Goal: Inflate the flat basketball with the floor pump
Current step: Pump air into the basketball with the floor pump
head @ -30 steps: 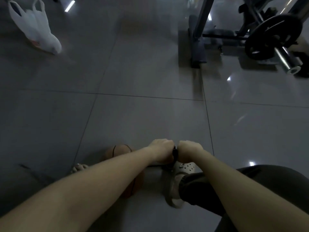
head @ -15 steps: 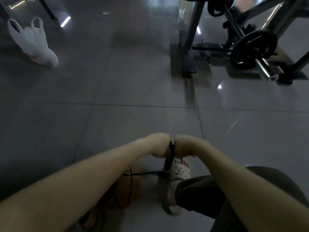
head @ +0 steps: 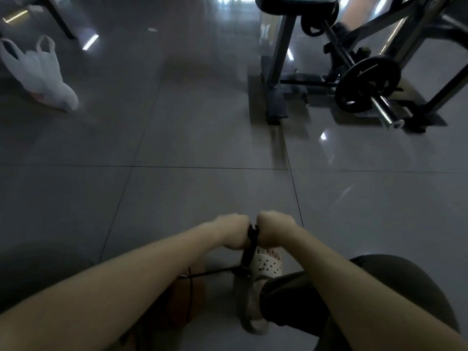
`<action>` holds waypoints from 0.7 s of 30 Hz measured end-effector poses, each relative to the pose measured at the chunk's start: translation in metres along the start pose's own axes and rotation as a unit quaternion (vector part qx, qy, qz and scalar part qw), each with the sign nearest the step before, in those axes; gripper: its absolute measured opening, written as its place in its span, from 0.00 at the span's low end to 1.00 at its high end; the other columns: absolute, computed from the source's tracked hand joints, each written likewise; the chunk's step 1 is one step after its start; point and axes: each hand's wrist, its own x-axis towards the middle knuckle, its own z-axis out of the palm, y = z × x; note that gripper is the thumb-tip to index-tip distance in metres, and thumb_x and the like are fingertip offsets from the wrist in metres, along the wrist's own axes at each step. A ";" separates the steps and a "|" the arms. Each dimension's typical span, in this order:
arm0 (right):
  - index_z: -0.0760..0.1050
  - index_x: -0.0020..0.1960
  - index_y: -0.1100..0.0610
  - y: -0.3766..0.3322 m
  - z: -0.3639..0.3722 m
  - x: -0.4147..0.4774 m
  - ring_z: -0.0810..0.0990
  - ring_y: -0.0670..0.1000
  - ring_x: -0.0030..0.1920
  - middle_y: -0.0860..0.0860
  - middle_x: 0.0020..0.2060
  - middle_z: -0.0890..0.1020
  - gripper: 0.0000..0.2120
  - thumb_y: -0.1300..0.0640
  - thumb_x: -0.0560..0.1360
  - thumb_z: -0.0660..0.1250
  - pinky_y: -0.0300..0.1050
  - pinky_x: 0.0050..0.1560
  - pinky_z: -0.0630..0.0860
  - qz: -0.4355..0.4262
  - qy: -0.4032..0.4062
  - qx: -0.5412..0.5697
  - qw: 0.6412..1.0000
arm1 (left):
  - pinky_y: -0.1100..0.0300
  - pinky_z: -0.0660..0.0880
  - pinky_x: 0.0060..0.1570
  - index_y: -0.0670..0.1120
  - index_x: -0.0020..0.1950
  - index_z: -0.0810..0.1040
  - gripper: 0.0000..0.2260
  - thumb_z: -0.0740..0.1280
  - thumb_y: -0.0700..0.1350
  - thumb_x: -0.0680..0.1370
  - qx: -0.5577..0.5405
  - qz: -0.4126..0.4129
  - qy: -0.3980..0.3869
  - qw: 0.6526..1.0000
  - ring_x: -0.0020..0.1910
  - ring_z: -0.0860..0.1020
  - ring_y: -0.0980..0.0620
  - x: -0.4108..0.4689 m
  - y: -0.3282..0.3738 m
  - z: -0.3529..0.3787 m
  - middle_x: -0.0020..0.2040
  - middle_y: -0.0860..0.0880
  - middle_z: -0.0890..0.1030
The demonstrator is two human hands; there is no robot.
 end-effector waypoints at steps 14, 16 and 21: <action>0.78 0.52 0.55 -0.016 0.056 0.016 0.82 0.55 0.51 0.52 0.50 0.82 0.06 0.55 0.78 0.64 0.49 0.54 0.79 0.084 -0.068 0.004 0.994 | 0.50 0.76 0.55 0.42 0.61 0.77 0.14 0.67 0.49 0.80 0.030 -0.011 -0.003 0.999 0.60 0.80 0.40 0.019 -0.006 0.051 0.61 0.41 0.80; 0.79 0.48 0.56 -0.014 0.063 0.024 0.83 0.55 0.48 0.52 0.46 0.82 0.06 0.56 0.78 0.64 0.50 0.52 0.81 0.084 -0.049 0.004 0.995 | 0.50 0.76 0.55 0.42 0.61 0.77 0.14 0.66 0.50 0.80 0.027 -0.010 0.006 1.000 0.60 0.80 0.40 0.027 -0.011 0.056 0.61 0.41 0.80; 0.76 0.60 0.56 -0.016 0.041 0.011 0.80 0.57 0.56 0.54 0.56 0.80 0.13 0.54 0.76 0.69 0.51 0.57 0.78 0.052 -0.139 0.010 0.989 | 0.52 0.76 0.49 0.42 0.56 0.77 0.10 0.66 0.47 0.79 0.047 -0.006 -0.056 0.997 0.54 0.81 0.41 0.010 -0.004 0.035 0.57 0.42 0.82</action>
